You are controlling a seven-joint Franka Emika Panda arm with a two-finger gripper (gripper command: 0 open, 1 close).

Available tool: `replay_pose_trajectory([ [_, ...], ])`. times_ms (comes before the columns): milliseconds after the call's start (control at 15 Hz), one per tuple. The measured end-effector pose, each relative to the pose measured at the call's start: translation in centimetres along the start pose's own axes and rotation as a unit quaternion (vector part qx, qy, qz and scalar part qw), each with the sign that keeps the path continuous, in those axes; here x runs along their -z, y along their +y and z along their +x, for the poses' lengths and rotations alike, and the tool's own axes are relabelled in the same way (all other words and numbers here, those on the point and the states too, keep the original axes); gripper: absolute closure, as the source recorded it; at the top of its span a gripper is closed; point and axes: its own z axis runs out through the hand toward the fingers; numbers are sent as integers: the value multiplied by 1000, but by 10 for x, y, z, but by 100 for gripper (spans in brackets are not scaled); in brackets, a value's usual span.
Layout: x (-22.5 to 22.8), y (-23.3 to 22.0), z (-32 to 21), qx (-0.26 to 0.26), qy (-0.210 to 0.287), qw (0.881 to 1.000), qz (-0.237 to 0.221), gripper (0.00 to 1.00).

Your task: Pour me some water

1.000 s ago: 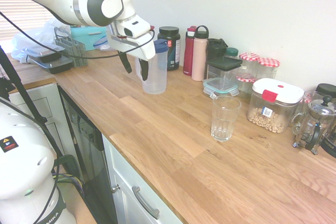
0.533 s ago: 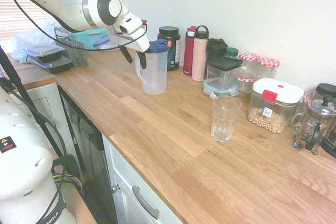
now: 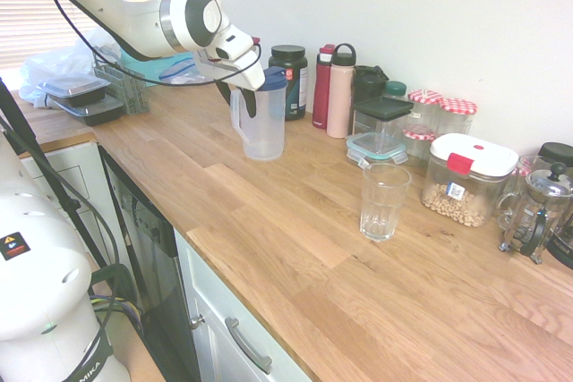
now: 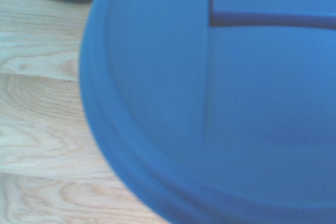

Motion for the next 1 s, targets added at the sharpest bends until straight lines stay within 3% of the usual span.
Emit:
replay_pose_trajectory([
  [1000,7,-2,2,5,3,1000,7,100],
])
